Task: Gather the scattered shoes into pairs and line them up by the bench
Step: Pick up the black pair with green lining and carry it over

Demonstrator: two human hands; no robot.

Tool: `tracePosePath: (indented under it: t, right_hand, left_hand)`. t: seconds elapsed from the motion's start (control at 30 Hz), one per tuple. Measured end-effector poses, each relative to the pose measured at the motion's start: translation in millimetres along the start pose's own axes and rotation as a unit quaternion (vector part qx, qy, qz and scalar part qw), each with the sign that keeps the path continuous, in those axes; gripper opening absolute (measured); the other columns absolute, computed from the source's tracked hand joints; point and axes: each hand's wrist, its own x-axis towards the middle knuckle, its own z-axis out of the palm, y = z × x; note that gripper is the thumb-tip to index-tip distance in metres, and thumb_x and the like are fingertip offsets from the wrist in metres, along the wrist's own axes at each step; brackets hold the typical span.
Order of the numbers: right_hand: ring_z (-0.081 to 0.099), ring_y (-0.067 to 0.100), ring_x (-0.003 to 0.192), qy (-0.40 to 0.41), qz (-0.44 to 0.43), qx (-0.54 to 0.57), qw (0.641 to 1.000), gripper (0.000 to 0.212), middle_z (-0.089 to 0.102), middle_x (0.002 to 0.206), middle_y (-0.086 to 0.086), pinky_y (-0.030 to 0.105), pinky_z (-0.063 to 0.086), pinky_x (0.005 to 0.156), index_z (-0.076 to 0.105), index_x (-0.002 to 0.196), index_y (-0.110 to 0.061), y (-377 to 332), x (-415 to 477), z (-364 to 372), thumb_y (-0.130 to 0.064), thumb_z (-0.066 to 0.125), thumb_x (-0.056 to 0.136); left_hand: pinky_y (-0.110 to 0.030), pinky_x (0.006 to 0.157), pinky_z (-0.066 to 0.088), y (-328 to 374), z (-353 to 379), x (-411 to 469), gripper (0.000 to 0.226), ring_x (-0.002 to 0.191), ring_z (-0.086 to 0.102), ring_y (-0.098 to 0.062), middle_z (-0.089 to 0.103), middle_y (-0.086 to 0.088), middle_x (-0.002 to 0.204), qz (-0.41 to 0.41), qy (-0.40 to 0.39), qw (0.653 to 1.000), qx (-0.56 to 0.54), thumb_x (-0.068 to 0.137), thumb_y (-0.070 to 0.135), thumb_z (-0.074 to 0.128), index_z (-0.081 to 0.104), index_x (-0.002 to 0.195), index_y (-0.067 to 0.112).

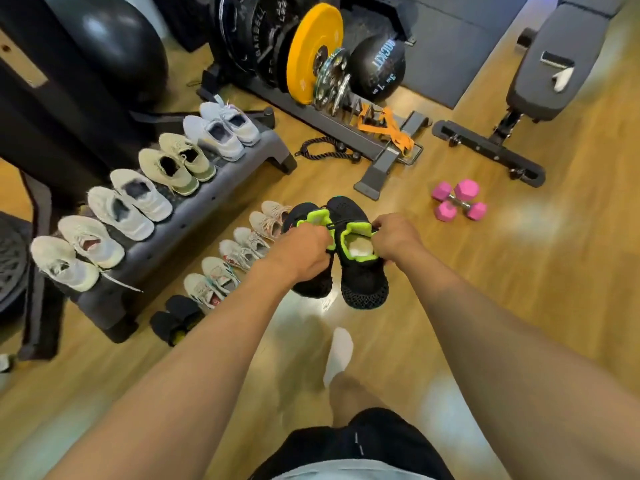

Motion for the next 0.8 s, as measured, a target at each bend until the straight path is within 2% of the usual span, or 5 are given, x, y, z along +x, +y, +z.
tracePosePath:
  t: [0.13,0.23,0.33,0.57,0.8]
  right_hand:
    - [0.062,0.032,0.092,-0.008,-0.019,-0.033,0.999,0.034,0.065,0.109,0.012,0.035,0.052,0.075,0.066,0.112,-0.016,-37,87,-17,-0.006,0.047,0.085]
    - [0.057,0.031,0.094,0.005,-0.024,-0.039,0.999,0.034,0.065,0.109,0.012,0.03,0.042,0.069,0.066,0.112,-0.016,-59,143,-21,-0.005,0.049,0.084]
    - [0.056,0.032,0.097,-0.009,-0.028,-0.057,0.998,0.037,0.063,0.113,0.013,0.032,0.04,0.068,0.063,0.116,-0.017,-79,202,-20,-0.004,0.047,0.086]
    - [0.057,0.036,0.104,-0.027,-0.016,-0.086,0.996,0.037,0.062,0.117,0.017,0.034,0.039,0.069,0.061,0.122,-0.011,-111,356,-6,-0.003,0.048,0.088]
    - [0.058,0.035,0.107,-0.083,-0.033,-0.073,0.993,0.041,0.065,0.115,0.015,0.035,0.046,0.077,0.062,0.122,-0.013,-115,504,32,-0.001,0.046,0.086]
  left_hand:
    - [-0.042,0.074,0.051,-35,-24,76,0.005,0.088,0.059,-0.04,0.052,-0.013,0.079,-0.04,-0.017,0.999,-0.012,0.084,0.011,0.053,0.053,0.08,0.008]
    - [-0.044,0.077,0.051,-63,-33,129,0.008,0.093,0.059,-0.041,0.055,-0.016,0.084,-0.066,-0.017,0.997,-0.023,0.086,0.013,0.053,0.048,0.08,0.011]
    - [-0.045,0.082,0.052,-89,-34,183,0.015,0.099,0.059,-0.039,0.061,-0.018,0.099,-0.099,-0.011,0.994,-0.038,0.09,0.02,0.052,0.058,0.094,0.006]
    - [-0.044,0.079,0.053,-150,-16,308,0.016,0.094,0.061,-0.039,0.059,-0.017,0.093,-0.134,-0.01,0.988,-0.072,0.092,0.021,0.052,0.061,0.095,0.008]
    - [-0.042,0.081,0.046,-196,27,426,0.014,0.102,0.057,-0.038,0.06,-0.016,0.104,-0.201,-0.021,0.971,-0.128,0.092,0.02,0.051,0.059,0.098,0.01]
